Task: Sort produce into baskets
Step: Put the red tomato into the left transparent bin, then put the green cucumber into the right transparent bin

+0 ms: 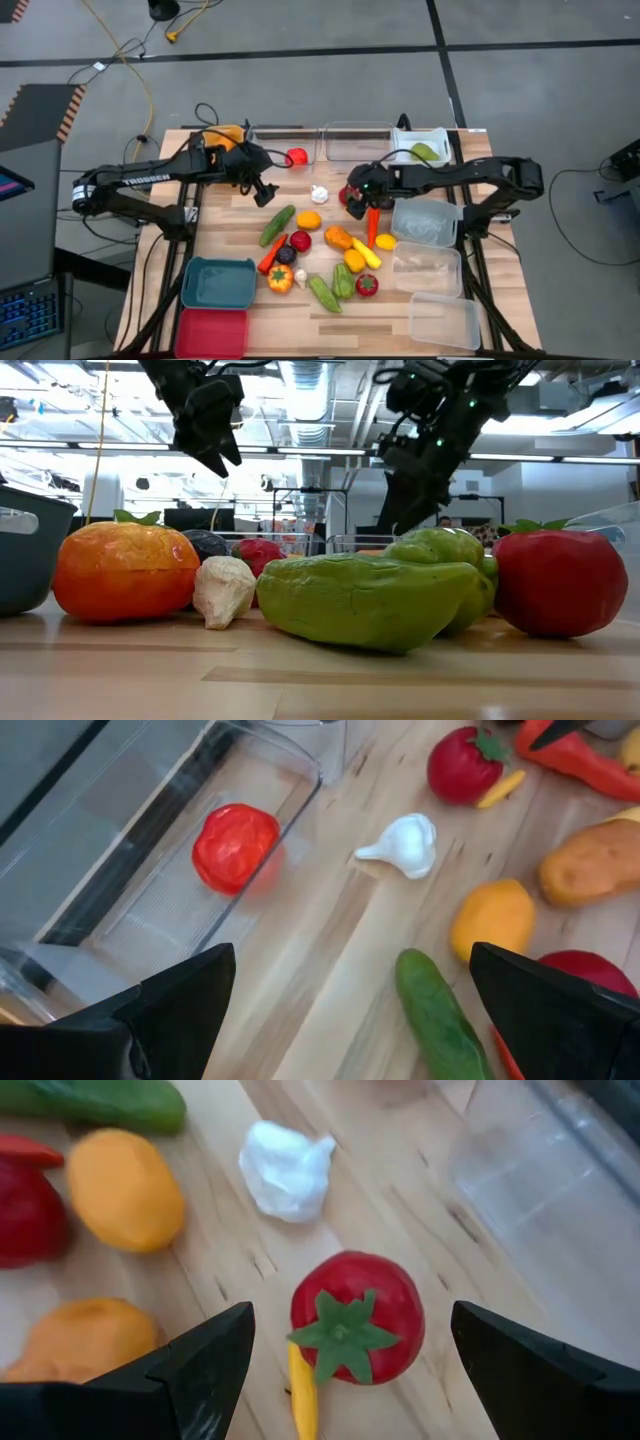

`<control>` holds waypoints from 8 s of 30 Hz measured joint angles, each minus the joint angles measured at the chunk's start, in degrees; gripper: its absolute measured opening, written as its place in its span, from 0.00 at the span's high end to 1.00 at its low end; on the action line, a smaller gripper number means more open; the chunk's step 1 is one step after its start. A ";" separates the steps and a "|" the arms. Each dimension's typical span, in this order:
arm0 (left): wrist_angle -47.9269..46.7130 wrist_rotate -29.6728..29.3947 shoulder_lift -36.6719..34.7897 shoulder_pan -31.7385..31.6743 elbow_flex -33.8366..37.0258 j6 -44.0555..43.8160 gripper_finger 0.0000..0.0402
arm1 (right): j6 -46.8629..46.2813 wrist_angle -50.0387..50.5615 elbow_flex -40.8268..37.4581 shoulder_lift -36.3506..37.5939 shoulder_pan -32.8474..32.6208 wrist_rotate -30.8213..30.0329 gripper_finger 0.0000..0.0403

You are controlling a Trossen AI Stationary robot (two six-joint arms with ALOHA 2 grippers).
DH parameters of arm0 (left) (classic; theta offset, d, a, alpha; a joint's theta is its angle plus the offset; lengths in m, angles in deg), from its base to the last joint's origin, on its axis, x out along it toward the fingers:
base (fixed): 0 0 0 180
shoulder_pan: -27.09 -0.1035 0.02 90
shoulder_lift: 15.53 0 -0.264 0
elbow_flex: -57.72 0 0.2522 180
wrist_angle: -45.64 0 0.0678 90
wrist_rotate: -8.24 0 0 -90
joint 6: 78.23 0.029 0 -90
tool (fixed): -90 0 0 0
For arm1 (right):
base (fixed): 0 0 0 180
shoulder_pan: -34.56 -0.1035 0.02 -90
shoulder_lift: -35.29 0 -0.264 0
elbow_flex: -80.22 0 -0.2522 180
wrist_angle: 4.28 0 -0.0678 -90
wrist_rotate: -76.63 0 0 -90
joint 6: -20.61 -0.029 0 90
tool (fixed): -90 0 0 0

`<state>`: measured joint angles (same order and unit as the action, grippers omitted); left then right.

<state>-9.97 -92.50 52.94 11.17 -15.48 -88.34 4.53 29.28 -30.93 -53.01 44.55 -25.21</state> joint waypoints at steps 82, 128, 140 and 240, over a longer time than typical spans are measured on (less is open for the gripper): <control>0.73 -0.09 0.02 0.75 0.00 -3.91 0.03 | 3.04 -50.49 12.87 -22.77 10.09 -0.07 0.23; -1.99 1.78 22.26 11.23 -0.02 -10.73 0.03 | 19.60 -11.96 12.90 14.57 2.70 -0.13 0.04; 0.99 1.41 29.37 11.42 -0.02 -10.71 0.10 | 17.69 2.01 12.90 19.48 0.66 -0.24 0.04; 48.75 -0.21 40.01 -7.33 -26.68 17.09 0.64 | 3.55 -2.83 0.87 15.81 -12.23 -3.10 0.04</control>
<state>38.78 -92.71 92.94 3.84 -42.16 -71.25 8.08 26.45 -30.05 -37.20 32.32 -28.31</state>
